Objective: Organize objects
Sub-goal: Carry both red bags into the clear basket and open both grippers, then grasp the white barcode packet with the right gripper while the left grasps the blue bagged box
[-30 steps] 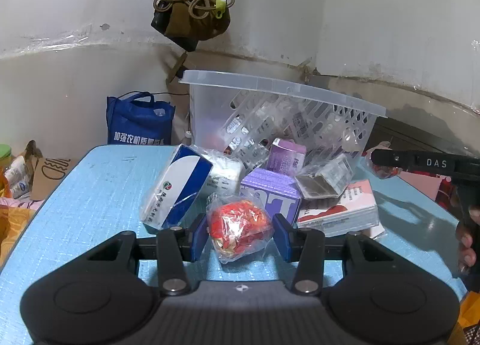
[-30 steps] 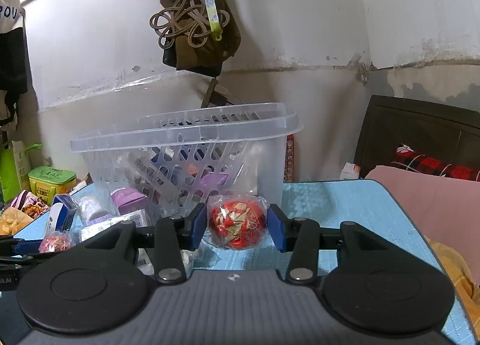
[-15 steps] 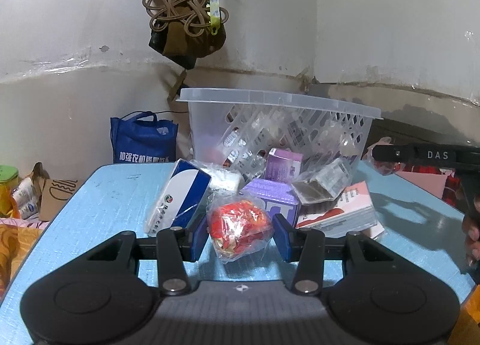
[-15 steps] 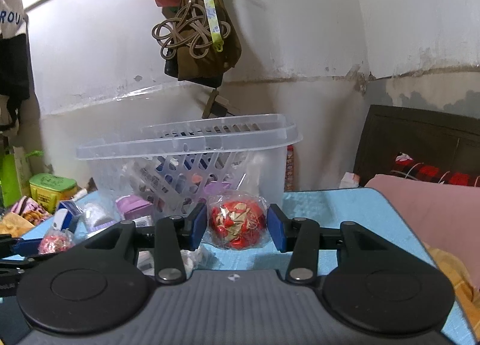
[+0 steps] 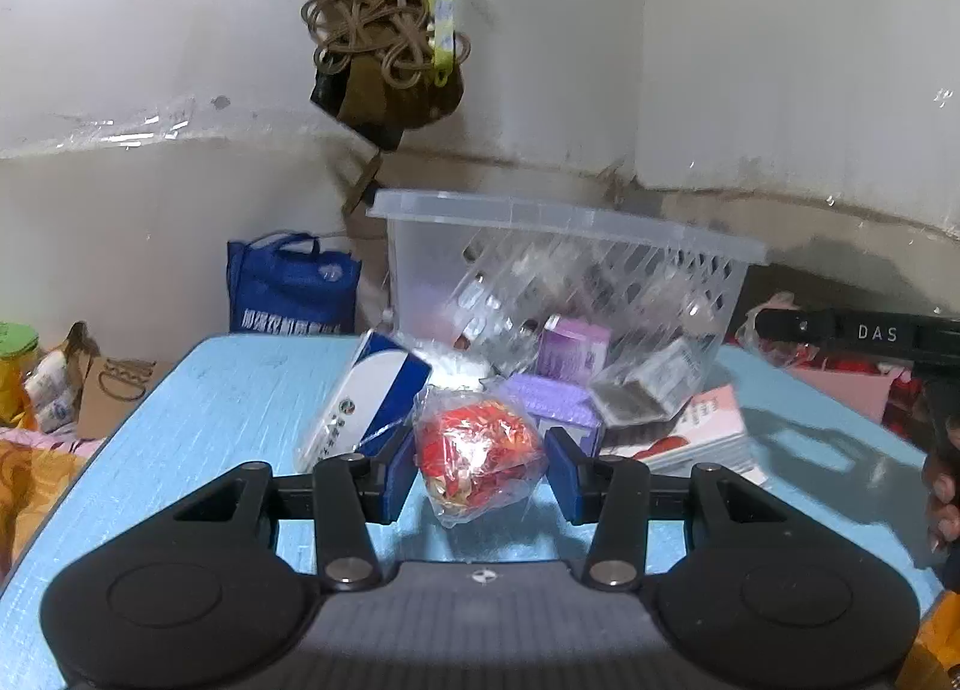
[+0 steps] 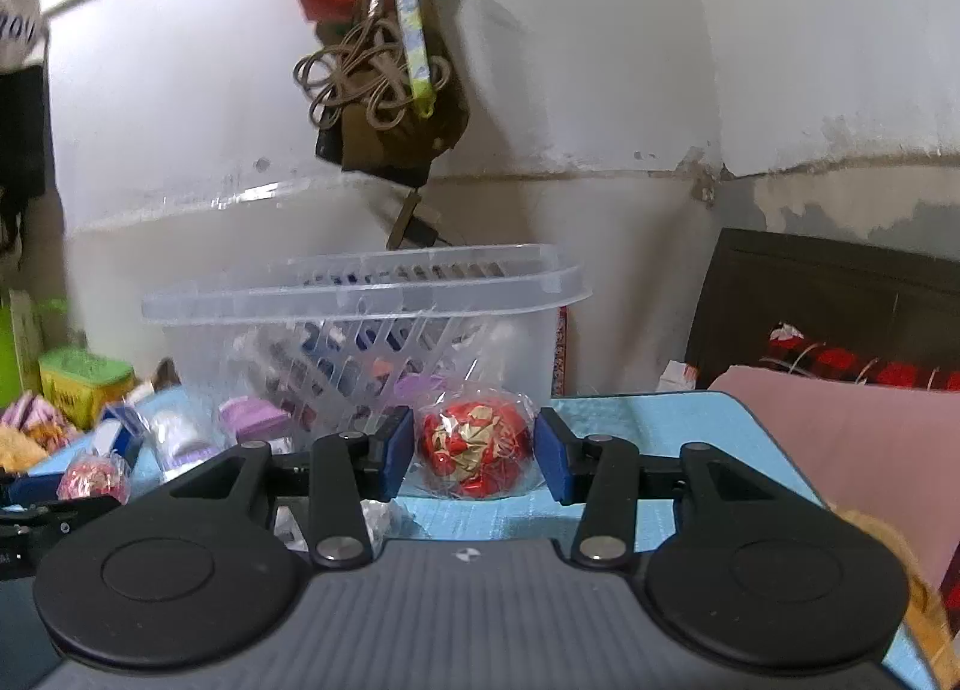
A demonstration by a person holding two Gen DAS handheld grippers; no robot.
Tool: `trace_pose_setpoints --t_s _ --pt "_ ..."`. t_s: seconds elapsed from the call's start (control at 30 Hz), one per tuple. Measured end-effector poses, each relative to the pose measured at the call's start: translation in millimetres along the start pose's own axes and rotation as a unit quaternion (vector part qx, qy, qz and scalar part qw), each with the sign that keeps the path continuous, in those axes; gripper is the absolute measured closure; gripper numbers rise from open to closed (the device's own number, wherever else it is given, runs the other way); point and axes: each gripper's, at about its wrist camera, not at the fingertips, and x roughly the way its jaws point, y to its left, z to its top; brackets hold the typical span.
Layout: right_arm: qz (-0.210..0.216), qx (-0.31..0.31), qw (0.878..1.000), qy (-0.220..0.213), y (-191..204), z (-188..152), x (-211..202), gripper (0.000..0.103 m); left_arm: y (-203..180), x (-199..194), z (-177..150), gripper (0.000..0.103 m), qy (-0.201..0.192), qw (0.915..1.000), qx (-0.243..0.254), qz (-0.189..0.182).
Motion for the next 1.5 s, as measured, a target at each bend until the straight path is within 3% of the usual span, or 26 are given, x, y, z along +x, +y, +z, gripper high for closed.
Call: trace_pose_setpoints --t_s 0.17,0.3,0.47,0.57,0.6,0.63,0.67,0.7,0.8,0.9,0.97,1.13,1.2,1.3,1.5 --pt "0.015 0.018 0.999 -0.036 -6 6 -34 0.056 4 -22 21 0.053 -0.014 0.9978 -0.024 -0.061" --pt "0.034 0.011 0.997 -0.067 0 36 -44 0.056 -6 -27 71 0.053 -0.049 0.9954 -0.005 -0.083" --pt "0.069 0.001 0.995 -0.067 8 100 2 0.056 -24 25 154 0.053 -0.067 0.9937 0.016 -0.088" --pt "0.088 0.008 0.995 -0.039 9 125 44 0.053 -23 77 183 0.051 -0.029 0.9975 0.002 -0.064" --pt "0.091 0.006 0.995 -0.027 10 127 56 0.045 -20 92 186 0.047 -0.017 0.9980 -0.007 -0.060" --pt "0.089 0.001 0.996 -0.024 11 128 64 0.026 -18 104 186 0.030 -0.002 0.9984 -0.010 -0.056" --pt "0.076 -0.005 0.997 -0.023 12 126 70 0.015 -16 115 183 0.022 0.015 0.9986 -0.013 -0.050" --pt "0.068 -0.007 0.997 -0.018 12 123 71 0.004 -14 118 179 0.022 0.024 0.9988 -0.011 -0.040" --pt "0.078 0.003 0.996 -0.029 6 112 58 0.000 -4 102 165 0.022 0.009 0.9989 -0.016 -0.044" --pt "0.070 0.008 0.997 -0.035 1 89 27 0.000 6 61 148 0.022 -0.017 0.9979 -0.028 -0.056" --pt "0.063 0.009 0.998 -0.026 0 65 7 0.000 11 39 127 0.015 -0.017 0.9990 -0.010 -0.040" --pt "0.053 0.006 0.997 0.063 6 1 -5 0.000 37 21 71 0.015 0.009 0.9996 -0.028 -0.002" --pt "0.070 0.005 0.994 0.083 11 -13 -5 0.000 43 22 59 0.015 0.024 0.9991 -0.034 0.004" --pt "0.072 0.006 0.994 0.081 19 -16 -3 0.000 48 31 48 0.015 0.043 0.9986 -0.031 0.008" --pt "0.117 -0.021 0.990 0.071 49 3 18 0.001 55 45 32 0.019 0.087 0.9955 -0.039 -0.007"
